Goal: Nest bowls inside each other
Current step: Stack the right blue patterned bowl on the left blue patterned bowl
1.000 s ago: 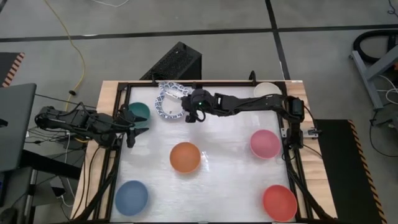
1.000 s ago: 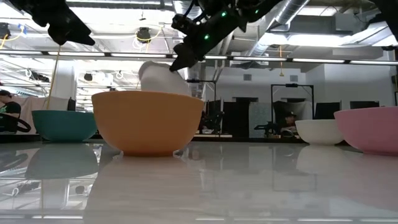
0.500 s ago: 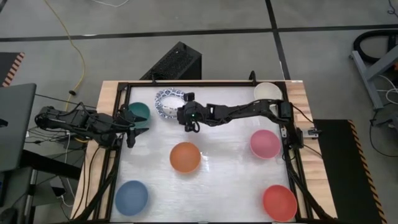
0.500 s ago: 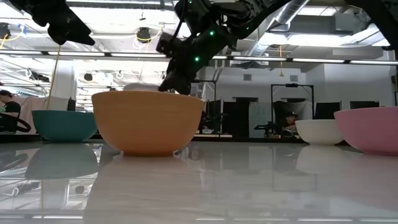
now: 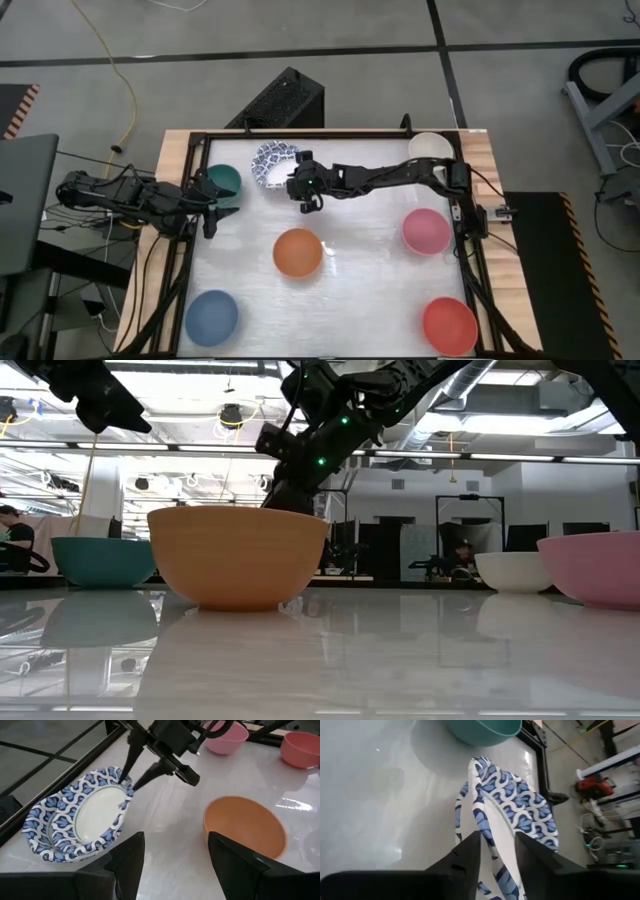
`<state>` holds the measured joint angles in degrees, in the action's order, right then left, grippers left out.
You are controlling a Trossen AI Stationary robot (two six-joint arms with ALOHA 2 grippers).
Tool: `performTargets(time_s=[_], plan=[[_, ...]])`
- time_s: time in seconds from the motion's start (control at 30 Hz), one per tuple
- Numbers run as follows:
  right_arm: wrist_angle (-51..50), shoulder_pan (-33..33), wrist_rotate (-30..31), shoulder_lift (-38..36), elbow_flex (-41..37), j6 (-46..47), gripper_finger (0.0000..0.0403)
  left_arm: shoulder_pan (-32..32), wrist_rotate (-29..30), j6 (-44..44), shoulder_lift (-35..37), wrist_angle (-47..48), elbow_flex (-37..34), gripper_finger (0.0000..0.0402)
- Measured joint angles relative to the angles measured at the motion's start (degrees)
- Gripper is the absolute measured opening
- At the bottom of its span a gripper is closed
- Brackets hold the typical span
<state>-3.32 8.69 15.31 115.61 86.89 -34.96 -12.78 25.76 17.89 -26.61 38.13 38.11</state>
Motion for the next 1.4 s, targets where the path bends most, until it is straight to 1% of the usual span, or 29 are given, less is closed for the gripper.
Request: performTargets(time_s=[0.23,0.37,0.47,0.6,0.67,0.73,0.87,0.97,1.13,1.3,1.4], plan=[[-2.9,0.5,-1.3,0.0,0.0,1.1,0.0205,0.0,0.0,0.5,0.0,0.0,0.0,0.0208],[-4.2,-0.4,-2.0,0.0,0.0,1.0,0.0222,0.0,0.0,0.7,0.0,-0.1,0.0,0.0208],[-3.5,-1.2,-2.1,0.0,0.0,0.3,0.0222,0.0,0.1,0.7,0.0,-0.1,0.0,0.0208],[-3.4,-2.0,-2.1,0.0,0.0,0.4,0.0212,0.0,0.1,0.8,0.0,-0.1,0.0,0.0208],[-3.0,-2.1,-0.8,0.0,0.0,0.4,0.0206,0.0,0.2,0.8,0.0,0.0,0.0,0.0208],[-2.4,-1.8,0.9,0.0,0.0,0.4,0.0201,0.0,0.3,0.8,0.0,0.0,0.0,0.0208],[-2.4,-0.3,1.1,0.0,0.0,1.0,0.0196,0.0,0.6,0.8,0.0,0.0,0.0,0.0208],[-2.3,0.7,0.7,0.0,0.0,2.5,0.0195,0.0,0.6,0.8,0.0,0.0,0.0,0.0208],[-3.0,1.2,-2.2,0.0,0.0,4.1,0.0195,0.0,0.6,0.8,0.0,0.0,0.0,0.0208],[-3.8,1.2,-2.4,0.0,0.0,4.1,0.0195,0.0,0.6,0.5,0.0,0.0,0.0,0.0208],[-3.9,1.4,-2.4,0.0,0.0,4.1,0.0186,0.0,0.6,0.4,0.0,0.0,0.0,0.0208]])
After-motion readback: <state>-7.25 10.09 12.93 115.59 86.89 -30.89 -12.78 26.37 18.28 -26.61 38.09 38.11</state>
